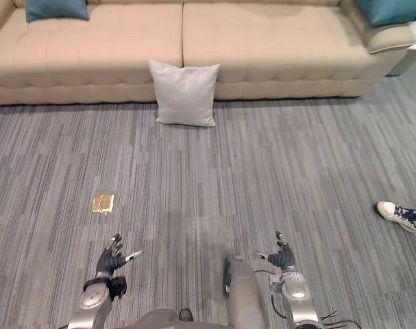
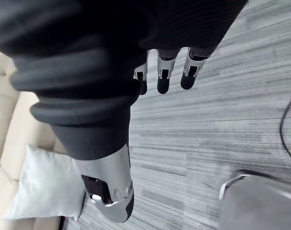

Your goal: Pick up cushions and gather them together orderly.

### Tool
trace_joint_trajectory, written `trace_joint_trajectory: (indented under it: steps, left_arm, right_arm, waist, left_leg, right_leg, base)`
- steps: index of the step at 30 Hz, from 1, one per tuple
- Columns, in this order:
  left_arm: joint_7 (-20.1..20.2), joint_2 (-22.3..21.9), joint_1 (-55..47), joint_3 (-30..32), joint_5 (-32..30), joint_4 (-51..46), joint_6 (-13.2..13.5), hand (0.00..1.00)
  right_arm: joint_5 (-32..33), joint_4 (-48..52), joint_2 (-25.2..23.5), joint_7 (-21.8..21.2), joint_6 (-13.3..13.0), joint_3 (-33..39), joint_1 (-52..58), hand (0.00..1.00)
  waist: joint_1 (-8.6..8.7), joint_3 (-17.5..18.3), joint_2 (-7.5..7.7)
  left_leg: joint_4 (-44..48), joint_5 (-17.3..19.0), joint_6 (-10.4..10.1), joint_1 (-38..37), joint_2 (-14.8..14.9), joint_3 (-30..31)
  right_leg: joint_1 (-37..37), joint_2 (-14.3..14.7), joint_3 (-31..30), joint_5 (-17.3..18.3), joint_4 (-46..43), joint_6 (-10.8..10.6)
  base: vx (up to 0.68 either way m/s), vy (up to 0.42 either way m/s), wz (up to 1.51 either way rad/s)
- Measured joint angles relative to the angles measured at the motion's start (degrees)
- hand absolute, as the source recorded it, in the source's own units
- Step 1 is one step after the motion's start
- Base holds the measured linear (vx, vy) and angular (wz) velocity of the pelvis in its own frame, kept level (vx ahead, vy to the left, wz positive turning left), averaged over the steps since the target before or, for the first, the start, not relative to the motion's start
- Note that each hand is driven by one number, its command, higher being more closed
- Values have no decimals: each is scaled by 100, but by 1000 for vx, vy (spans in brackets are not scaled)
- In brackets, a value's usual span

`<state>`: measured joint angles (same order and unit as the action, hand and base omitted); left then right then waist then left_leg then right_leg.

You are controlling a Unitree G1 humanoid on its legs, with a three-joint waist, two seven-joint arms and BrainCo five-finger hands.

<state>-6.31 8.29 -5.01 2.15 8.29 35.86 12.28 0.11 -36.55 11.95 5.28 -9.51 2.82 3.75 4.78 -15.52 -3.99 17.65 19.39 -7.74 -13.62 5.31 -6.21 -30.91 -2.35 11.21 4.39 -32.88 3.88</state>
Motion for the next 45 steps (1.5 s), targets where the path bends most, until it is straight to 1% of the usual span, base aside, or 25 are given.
trace_joint_trajectory:
  steps: [1,2,4,6,10,12,13,14,15,17,18,19,20,22,26,28,30,32,34,36,39,41,42,43,45]
  left_arm:
    - [9,-35,42,-9,0,43,-1,0]
    - [9,-109,30,17,0,62,1,0]
    - [26,-121,-21,100,1,75,8,0]
    - [31,-109,-93,144,1,67,40,0]
    - [104,-131,-234,317,1,70,34,0]
    - [103,-216,-367,299,1,78,8,0]
    - [101,-263,-412,297,1,80,10,0]
    - [96,-311,-465,295,1,135,10,0]
    - [90,-280,-368,309,0,245,4,0]
    - [110,-344,-290,294,-13,290,2,0]
    - [108,-335,-292,295,-18,324,-21,0]
    - [104,-298,-290,277,-57,381,-77,0]
    - [99,-269,-293,255,-59,414,-82,0]
    - [82,-205,-326,190,-66,422,-87,0]
    - [90,-2,-241,47,-66,448,-74,0]
    - [91,12,-154,4,-66,479,-75,0]
    - [103,62,-147,-17,-149,509,-70,0]
    - [117,-37,-155,-6,-226,618,-70,0]
    - [116,-120,-246,36,-236,635,-74,0]
    - [123,-193,-345,65,-240,652,-84,0]
    - [128,-357,-312,64,-244,652,-75,0]
    - [124,-356,-285,67,-244,655,-76,0]
    - [124,-360,-285,63,-241,660,-75,0]
    - [126,-404,-278,57,-241,704,-75,0]
    - [131,-351,-265,63,-243,765,-74,0]
  right_arm:
    - [-4,27,-22,-9,-4,-8,-55,0]
    - [-9,29,-13,-20,-8,-49,-121,0]
    - [-3,-21,-106,-15,-18,-119,-166,0]
    - [7,-34,-183,0,-59,-125,-227,0]
    - [38,-254,-143,2,-77,-37,-557,0]
    - [37,-313,-117,7,-60,49,-523,0]
    - [36,-311,-74,19,-59,57,-427,0]
    - [35,-321,-28,75,-39,62,-293,0]
    - [36,-357,-105,92,-5,62,-242,0]
    - [27,-353,-154,78,-6,105,-65,0]
    - [27,-353,-236,76,-6,174,-4,0]
    - [27,-355,-327,76,-5,200,88,0]
    - [27,-362,-351,67,-4,180,119,0]
    - [24,-365,-409,64,-9,69,114,0]
    - [14,-355,-411,61,-20,-57,57,0]
    - [15,-353,-379,68,-19,-32,98,0]
    - [-3,-353,-399,65,-8,-39,293,0]
    - [-1,-374,-356,61,42,5,354,0]
    - [2,-149,-345,67,47,10,333,0]
    - [24,-24,-424,72,4,43,324,0]
    - [57,-57,-371,89,-21,251,271,0]
    - [56,-359,-396,91,52,323,321,0]
    - [56,-347,-396,99,66,350,388,0]
    - [56,-313,-340,99,69,425,495,0]
    - [55,-269,-352,109,87,457,583,0]
  waist:
    - [13,-6,17]
    - [-2,-41,-3]
    - [-104,-124,54]
    - [-347,-202,326]
    - [-592,-241,403]
    - [-654,-206,345]
    - [-664,-163,271]
    - [-717,-11,123]
    - [-662,80,304]
    - [-555,177,400]
    - [-561,161,453]
    - [-549,158,529]
    - [-555,155,545]
    - [-479,130,499]
    - [-233,103,392]
    - [-186,112,419]
    - [-211,186,614]
    - [-184,248,478]
    - [-233,186,325]
    - [-297,177,365]
    - [-404,181,386]
    - [-411,183,338]
    - [-375,194,272]
    - [-316,200,94]
    - [-246,215,152]
  left_leg:
    - [782,-507,-184,359,33,-72]
    - [2012,-1503,-199,872,174,-215]
    - [3733,-1269,282,1465,631,-677]
    - [4278,-855,577,2109,727,-1283]
    - [2387,-716,676,3299,577,-1629]
    - [82,-1319,336,3409,236,-1393]
    - [-375,-1594,338,3418,249,-1305]
    - [-244,-2446,977,3521,213,-1125]
    - [75,-2147,1126,3628,23,-1141]
    - [416,-1597,1334,3614,-251,-1120]
    - [458,-1385,1364,3427,-374,-1103]
    - [442,-1095,1377,3032,-547,-1073]
    - [429,-977,1381,2824,-608,-1039]
    - [0,-705,1428,1797,-742,-942]
    - [-697,-701,1409,741,-702,-676]
    - [-806,-602,1234,474,-696,-542]
    - [-764,-321,785,165,-788,-443]
    - [221,-264,532,370,-510,-335]
    - [1994,-467,131,1077,-10,-492]
    - [2920,-331,291,1448,538,-856]
    - [2059,-278,378,1728,545,-942]
    - [836,-423,237,1861,460,-753]
    - [279,-689,102,1851,465,-672]
    - [-156,-1430,155,1842,525,-566]
    - [-280,-1378,350,1703,434,-671]
  right_leg:
    - [184,-54,2,241,38,-16]
    - [654,-15,-13,344,390,18]
    - [1722,215,-77,360,1190,37]
    - [2894,211,-399,369,2084,51]
    - [3684,88,-845,417,2836,-36]
    - [4276,-143,-883,633,3095,-376]
    - [4378,-97,-894,710,3155,-493]
    - [4610,-157,-905,959,3137,-722]
    - [4650,-421,-832,1032,3015,-829]
    - [4213,-691,-819,1007,1795,-872]
    - [3972,-806,-893,886,934,-1074]
    - [3596,-938,-1111,593,-401,-1569]
    - [3373,-946,-1192,580,-1116,-1623]
    - [2528,-874,-997,882,-2666,-1131]
    - [1495,-586,-63,1259,-1330,-707]
    - [1206,-395,99,969,129,-638]
    - [1177,-199,-116,-583,1488,-219]
    - [1309,-183,92,-422,1164,11]
    - [1800,59,160,-268,1545,66]
    - [2552,276,148,-132,1944,165]
    - [2980,248,-108,-120,2271,172]
    - [3079,219,-247,-84,2372,107]
    - [3122,233,-311,-25,2391,1]
    - [3187,337,-366,49,2387,-120]
    - [3222,240,-545,126,2375,-259]
  base:
    - [731,-193,17]
    - [881,-249,11]
    - [713,-175,-12]
    - [636,-91,-38]
    - [660,62,-73]
    - [545,152,-68]
    - [659,280,-56]
    - [669,339,-24]
    - [935,470,14]
    - [645,335,41]
    - [609,301,25]
    - [599,276,21]
    - [572,214,19]
    - [542,158,14]
    - [533,55,44]
    - [539,-42,63]
    - [515,-97,66]
    - [701,-197,47]
    - [550,-186,4]
    - [501,-151,-20]
    - [413,-46,-42]
    - [274,57,-49]
    - [227,123,-35]
    - [220,155,-38]
    - [178,185,-34]
